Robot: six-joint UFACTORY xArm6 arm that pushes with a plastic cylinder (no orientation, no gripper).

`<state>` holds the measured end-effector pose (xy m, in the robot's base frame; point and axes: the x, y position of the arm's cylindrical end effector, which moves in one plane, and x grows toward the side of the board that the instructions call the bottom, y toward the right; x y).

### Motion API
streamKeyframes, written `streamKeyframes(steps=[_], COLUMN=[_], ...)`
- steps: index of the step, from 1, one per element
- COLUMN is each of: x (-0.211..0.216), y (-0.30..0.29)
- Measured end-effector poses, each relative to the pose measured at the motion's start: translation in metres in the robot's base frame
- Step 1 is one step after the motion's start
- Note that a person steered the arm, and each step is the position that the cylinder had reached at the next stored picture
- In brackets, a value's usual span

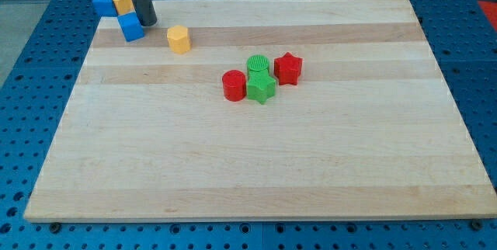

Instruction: Push the blue cube a bit down

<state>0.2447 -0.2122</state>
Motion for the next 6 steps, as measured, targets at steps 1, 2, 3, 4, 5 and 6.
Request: streamKeyframes(steps=[1,2,3,4,5,6], x=[-0.014,-0.005,0.014,0.028,0.038,0.038], y=[-0.022,-0.03,-0.026,-0.008,0.003,0.037])
